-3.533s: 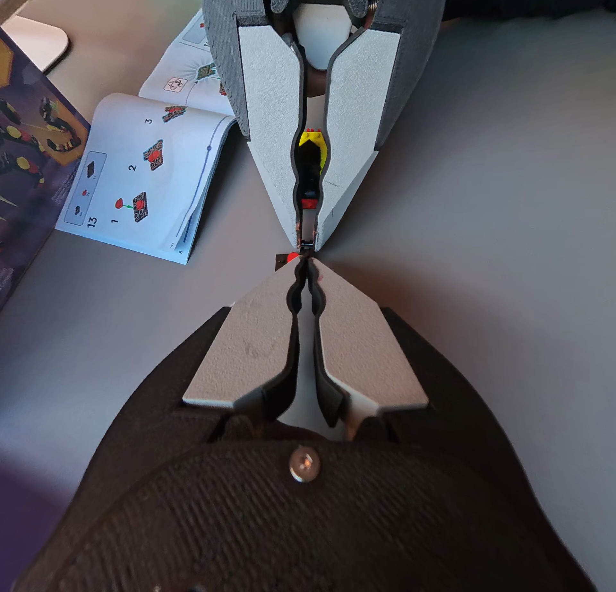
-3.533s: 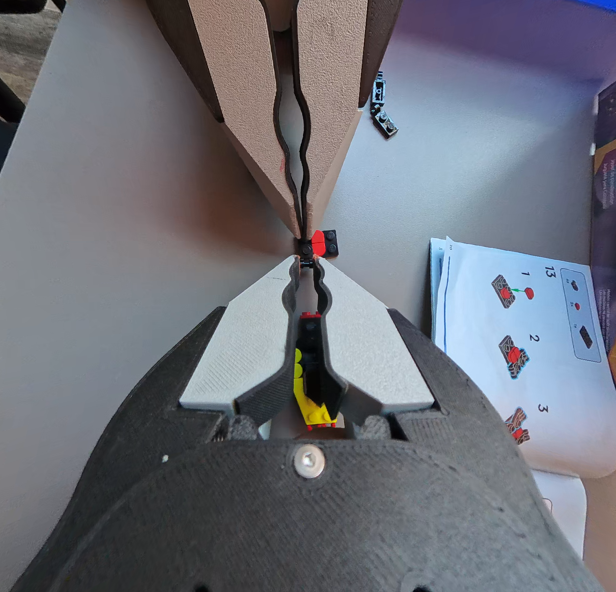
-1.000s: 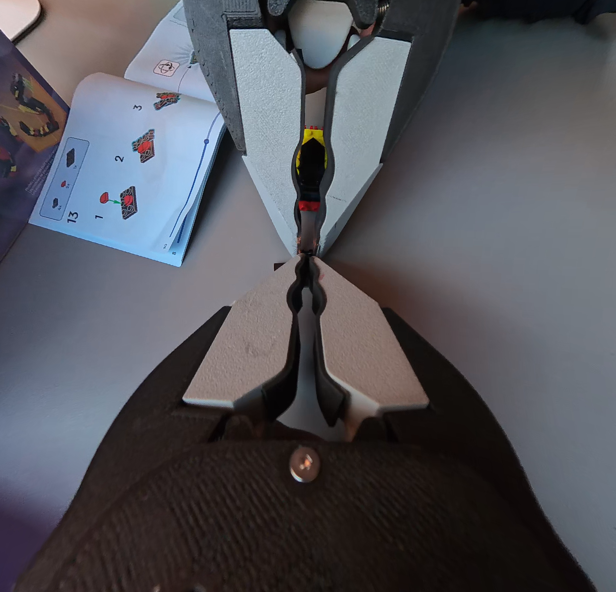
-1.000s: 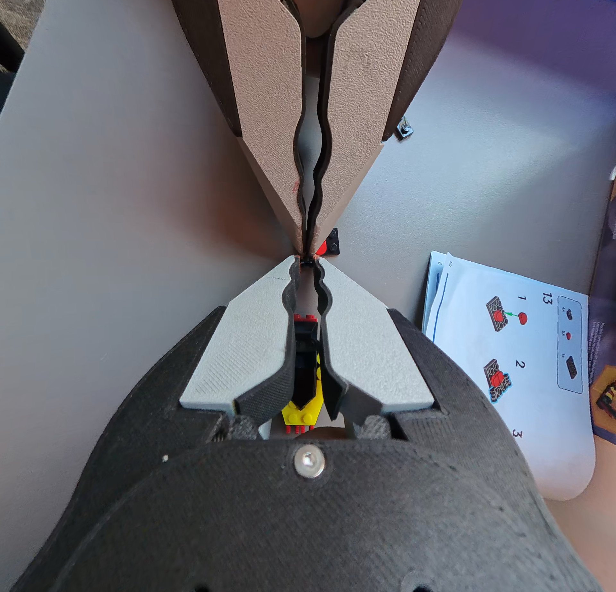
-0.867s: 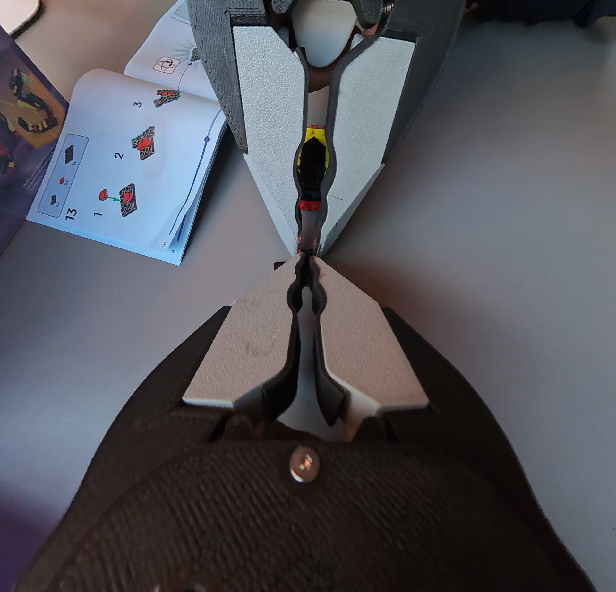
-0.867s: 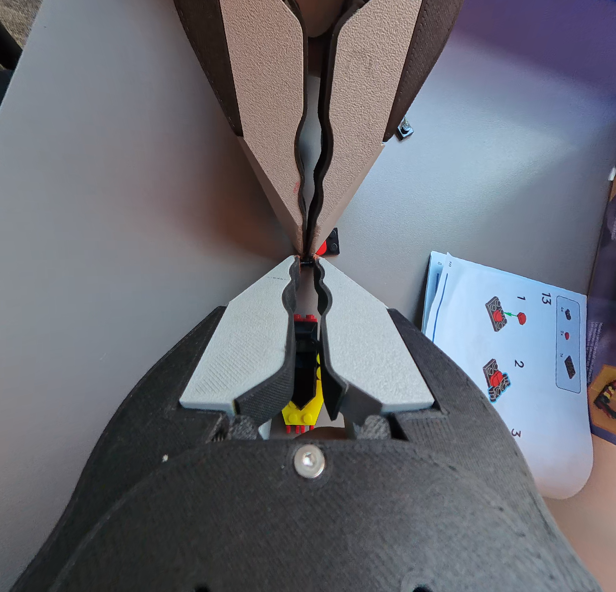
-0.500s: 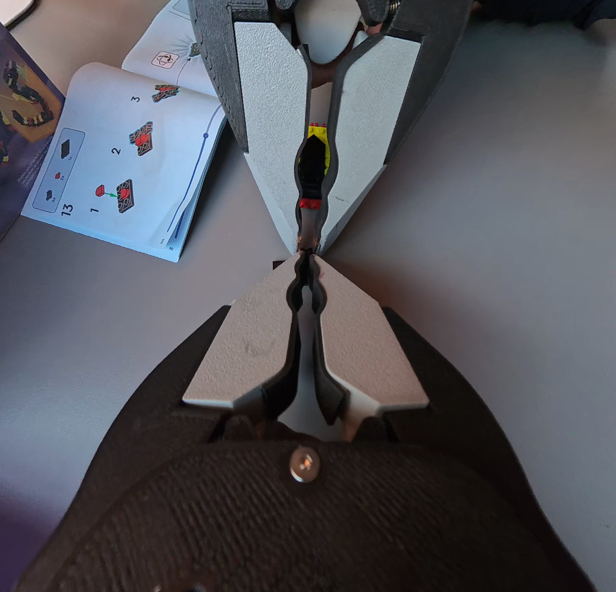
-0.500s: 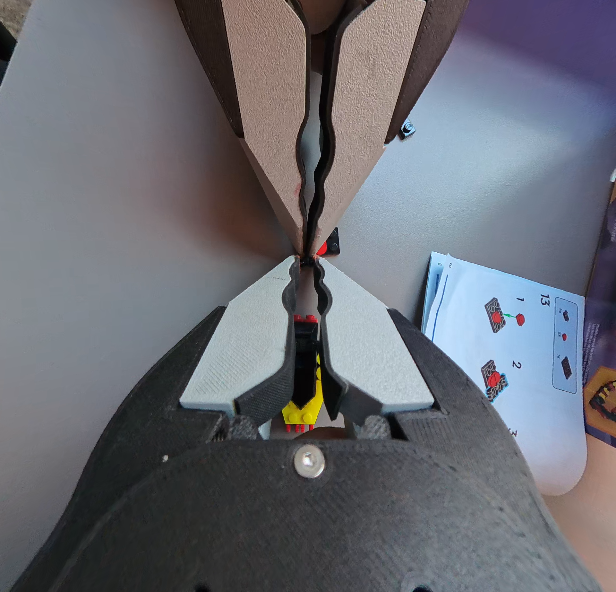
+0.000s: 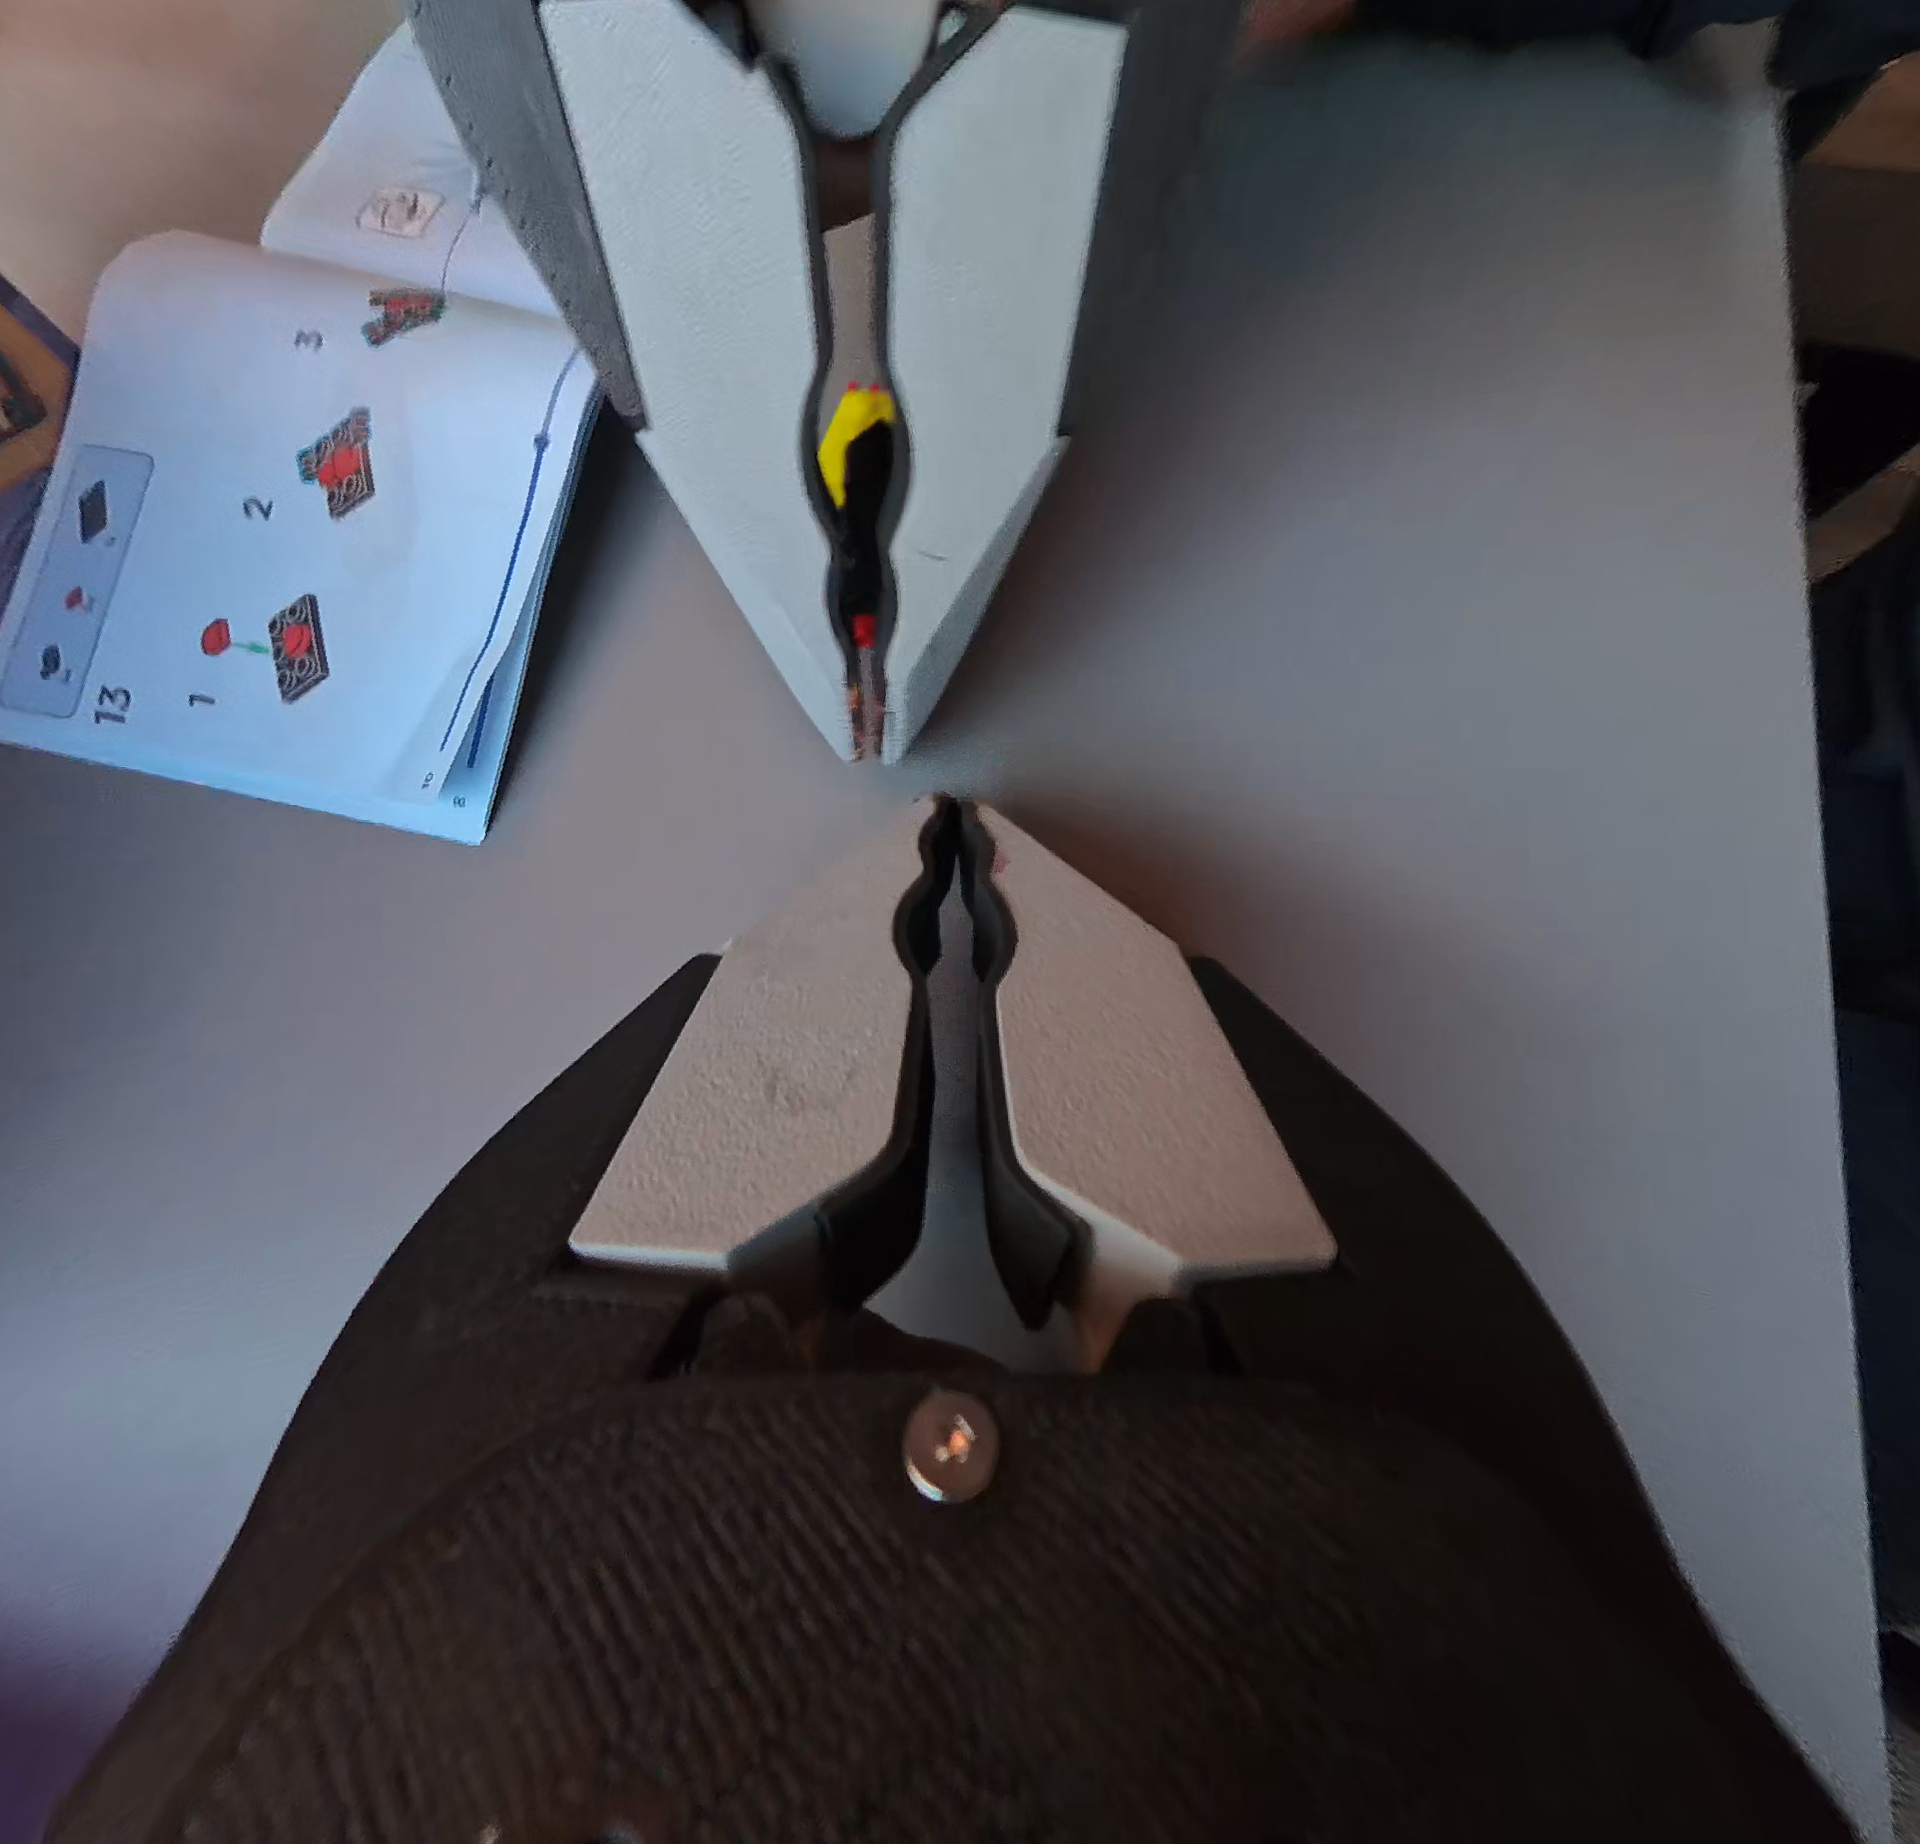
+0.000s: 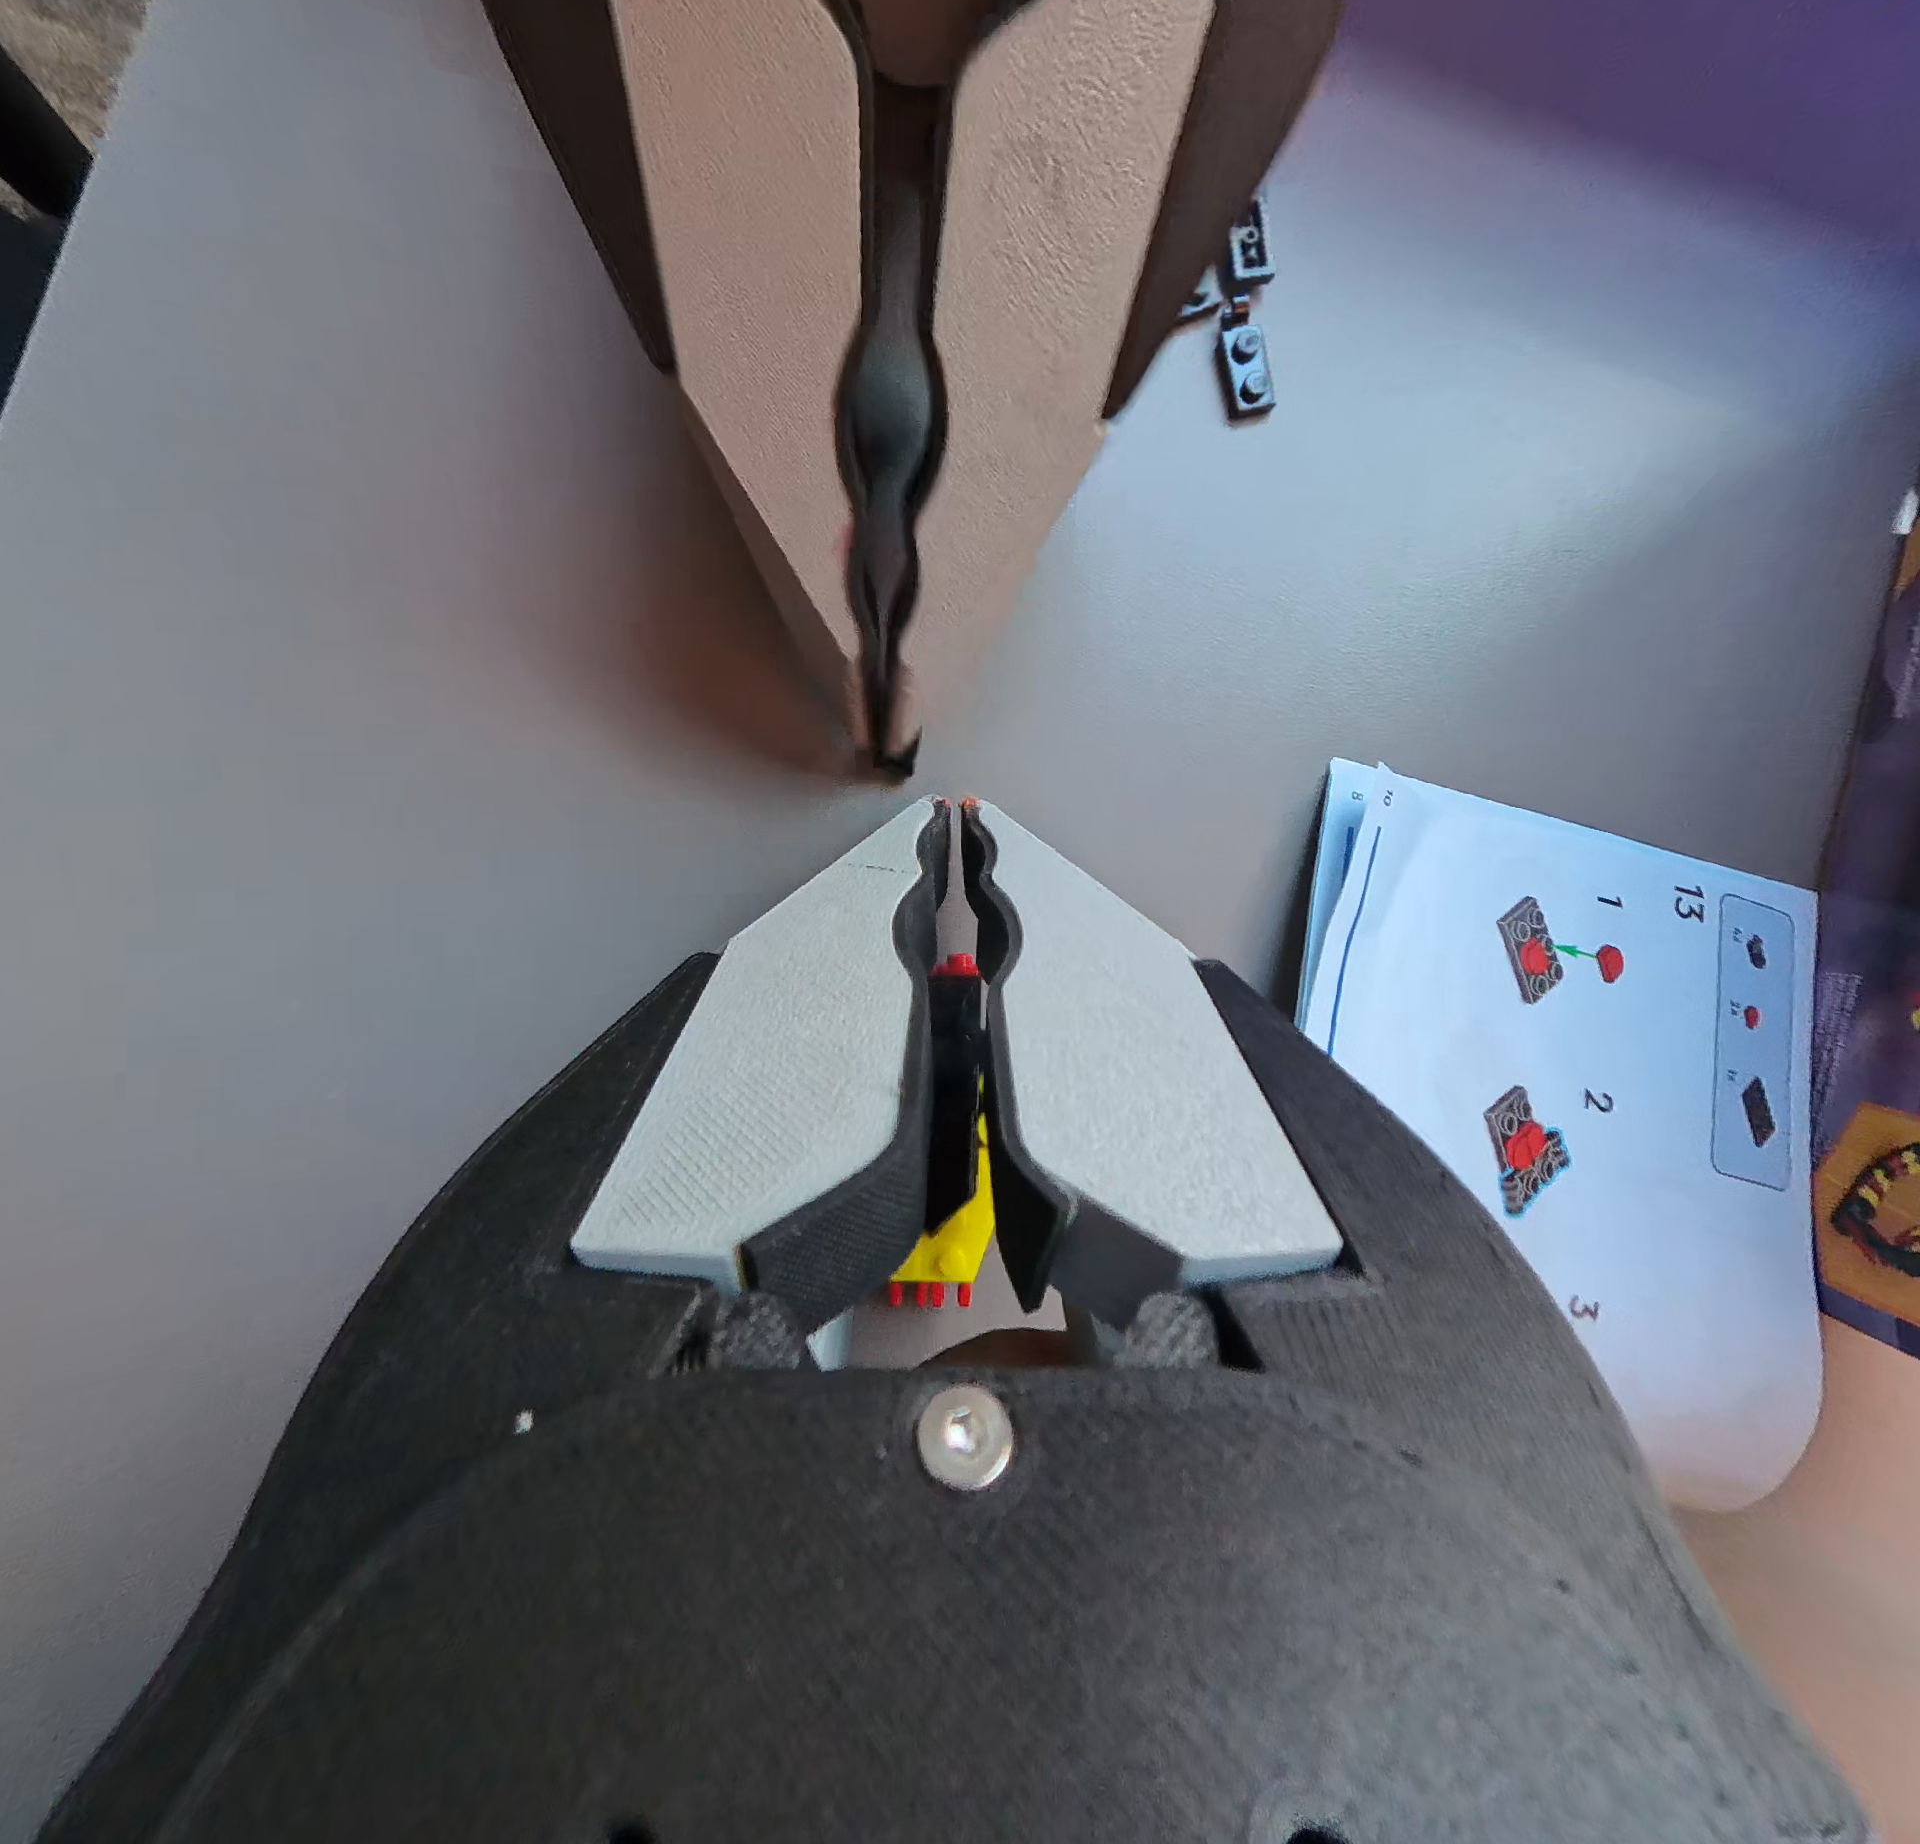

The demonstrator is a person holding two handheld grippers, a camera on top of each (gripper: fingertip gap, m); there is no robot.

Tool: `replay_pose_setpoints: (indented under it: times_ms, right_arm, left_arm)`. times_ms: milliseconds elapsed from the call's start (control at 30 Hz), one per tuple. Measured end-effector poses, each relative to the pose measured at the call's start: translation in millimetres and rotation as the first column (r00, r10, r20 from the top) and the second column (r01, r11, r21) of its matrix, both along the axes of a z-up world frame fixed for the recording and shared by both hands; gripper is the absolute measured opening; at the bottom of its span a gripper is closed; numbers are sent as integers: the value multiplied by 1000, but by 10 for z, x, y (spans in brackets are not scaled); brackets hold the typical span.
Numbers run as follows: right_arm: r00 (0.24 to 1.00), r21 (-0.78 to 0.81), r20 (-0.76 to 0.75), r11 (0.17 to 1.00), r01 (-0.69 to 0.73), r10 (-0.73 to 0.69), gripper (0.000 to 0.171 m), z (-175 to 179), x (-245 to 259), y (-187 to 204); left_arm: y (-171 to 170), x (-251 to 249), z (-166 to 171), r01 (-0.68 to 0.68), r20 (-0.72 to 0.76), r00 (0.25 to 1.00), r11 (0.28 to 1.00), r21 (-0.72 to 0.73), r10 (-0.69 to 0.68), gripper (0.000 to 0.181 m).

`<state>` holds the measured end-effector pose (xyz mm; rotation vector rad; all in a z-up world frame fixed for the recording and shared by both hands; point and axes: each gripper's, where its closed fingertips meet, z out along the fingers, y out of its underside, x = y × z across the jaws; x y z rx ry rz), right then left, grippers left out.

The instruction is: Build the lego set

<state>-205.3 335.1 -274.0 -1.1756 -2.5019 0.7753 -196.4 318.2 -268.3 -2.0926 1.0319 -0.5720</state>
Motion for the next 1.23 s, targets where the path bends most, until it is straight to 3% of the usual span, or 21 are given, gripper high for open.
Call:
replay_pose_setpoints:
  times_ms: [167,233,433,933,1033,1133,1233]
  right_arm:
    - [998,-26,-39,999,40,-41,0,105,-9,92]
    - [997,-35,-53,998,57,-59,0,141,-16,121]
    - [996,-33,-50,997,67,-69,7,86,51,72]
    - [936,-161,-237,961,225,-259,9,478,-139,385]
    - [938,-167,-232,961,223,-258,9,424,-152,362]
    - [943,-174,-225,962,208,-244,10,359,-163,276]
    - [955,-148,-206,972,184,-213,10,273,-134,169]
  left_arm:
    - [64,-166,568,-113,201,976,981,160,80,0]
    - [102,-291,762,-178,301,946,971,157,125,0]
    - [145,-446,711,-231,232,955,956,182,186,0]
    - [211,-655,1138,-356,415,882,891,281,222,0]
    - [164,-636,915,-310,333,912,935,173,240,0]
    - [155,-770,692,-345,181,930,928,141,319,12]
    - [81,-939,519,-402,5,914,903,151,406,12]
